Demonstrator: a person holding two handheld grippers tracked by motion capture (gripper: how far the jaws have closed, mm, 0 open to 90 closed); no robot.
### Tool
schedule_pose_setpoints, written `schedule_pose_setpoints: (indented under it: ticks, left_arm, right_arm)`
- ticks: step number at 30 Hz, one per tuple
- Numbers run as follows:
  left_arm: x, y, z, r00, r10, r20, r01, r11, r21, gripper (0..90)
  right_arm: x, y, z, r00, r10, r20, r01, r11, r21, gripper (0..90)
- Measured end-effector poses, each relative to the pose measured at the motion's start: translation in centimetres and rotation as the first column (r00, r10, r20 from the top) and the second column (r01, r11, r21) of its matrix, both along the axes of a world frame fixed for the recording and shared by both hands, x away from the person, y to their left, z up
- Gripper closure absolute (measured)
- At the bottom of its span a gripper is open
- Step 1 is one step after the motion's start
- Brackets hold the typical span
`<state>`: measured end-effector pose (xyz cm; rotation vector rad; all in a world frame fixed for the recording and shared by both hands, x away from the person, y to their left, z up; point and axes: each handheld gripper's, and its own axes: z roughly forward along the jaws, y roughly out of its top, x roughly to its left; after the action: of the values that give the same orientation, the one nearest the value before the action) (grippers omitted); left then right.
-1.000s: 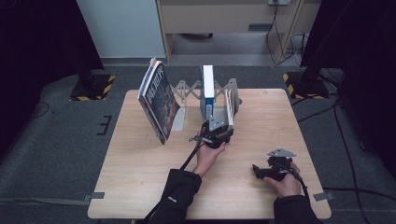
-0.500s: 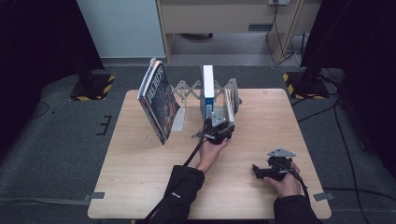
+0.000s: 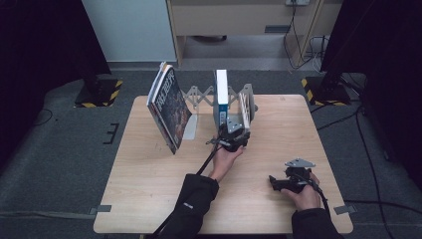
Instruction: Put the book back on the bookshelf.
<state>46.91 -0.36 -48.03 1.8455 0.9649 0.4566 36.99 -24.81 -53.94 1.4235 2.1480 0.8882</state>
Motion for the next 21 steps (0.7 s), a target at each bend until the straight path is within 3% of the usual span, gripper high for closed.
schedule_pose_setpoints:
  ticks: [10, 14, 21]
  left_arm:
    - [-1.6, 1.4, 1.1, 0.9991, -0.04, 0.015, 0.039, 0.9989, 0.024, 58.0]
    - [-2.6, 2.3, 2.1, 0.9969, -0.072, 0.033, 0.07, 0.9957, 0.061, 54.4]
    - [-4.8, 4.3, 4.1, 0.9903, -0.133, 0.039, 0.13, 0.9891, 0.069, 47.9]
  right_arm:
    - [0.0, 0.0, 0.0, 1.0, 0.0, 0.0, 0.0, 1.0, 0.0, 0.6]
    - [0.0, 0.0, 0.0, 1.0, 0.0, 0.0, 0.0, 1.0, 0.0, 0.6]
    - [0.0, 0.0, 0.0, 1.0, 0.0, 0.0, 0.0, 1.0, 0.0, 0.6]
